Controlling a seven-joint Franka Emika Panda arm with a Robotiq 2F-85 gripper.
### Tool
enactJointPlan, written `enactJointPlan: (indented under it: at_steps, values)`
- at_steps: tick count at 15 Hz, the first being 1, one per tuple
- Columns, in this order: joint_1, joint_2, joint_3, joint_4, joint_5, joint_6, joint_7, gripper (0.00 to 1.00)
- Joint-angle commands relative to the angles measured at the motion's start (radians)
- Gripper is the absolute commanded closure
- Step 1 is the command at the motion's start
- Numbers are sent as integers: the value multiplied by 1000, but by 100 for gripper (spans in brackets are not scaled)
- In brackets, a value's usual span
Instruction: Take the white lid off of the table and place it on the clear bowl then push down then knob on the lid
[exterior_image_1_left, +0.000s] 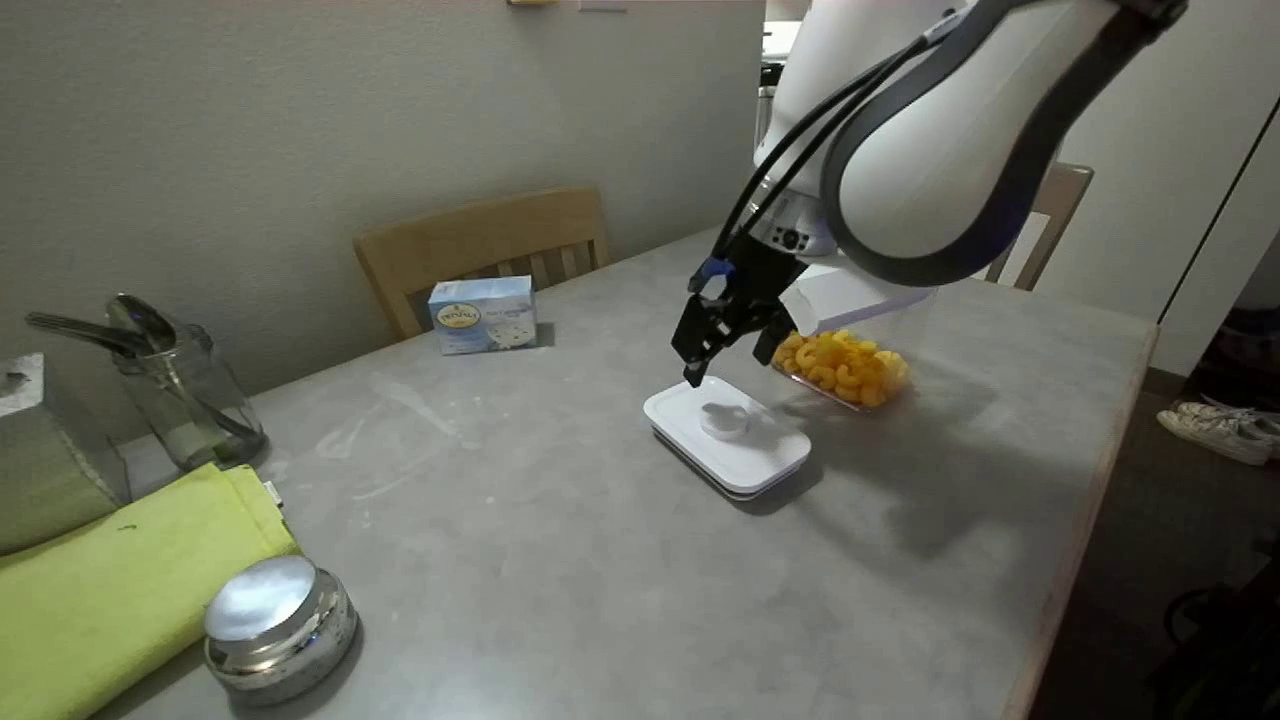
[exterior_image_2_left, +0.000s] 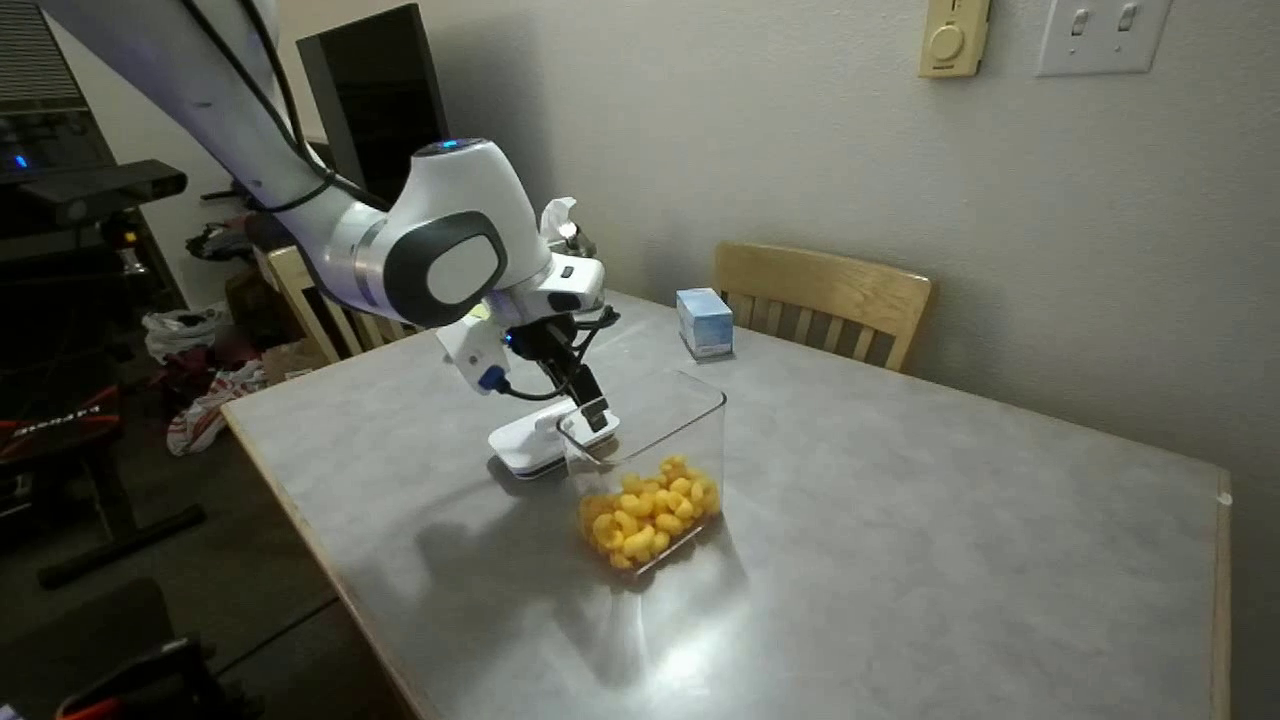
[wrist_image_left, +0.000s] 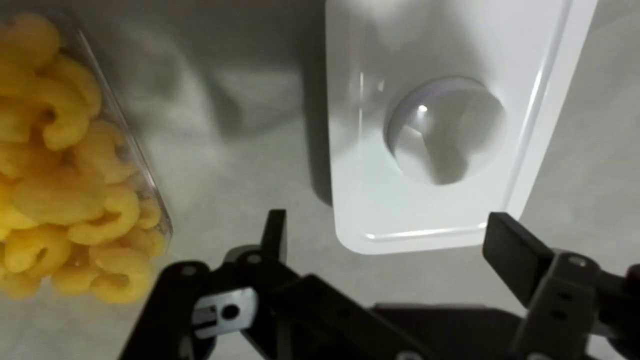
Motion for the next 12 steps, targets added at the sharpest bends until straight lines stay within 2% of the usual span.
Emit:
enactJointPlan:
  at_steps: [1,4,6,12]
  values:
    - [-125,43,141,55,104,45,-125,0]
    - [-184,57,232,96,155,8,-195,0]
    - [-194,64,253,111,163,-31,-221,0]
    - [-119,28,126,106,101,-257,-183,0]
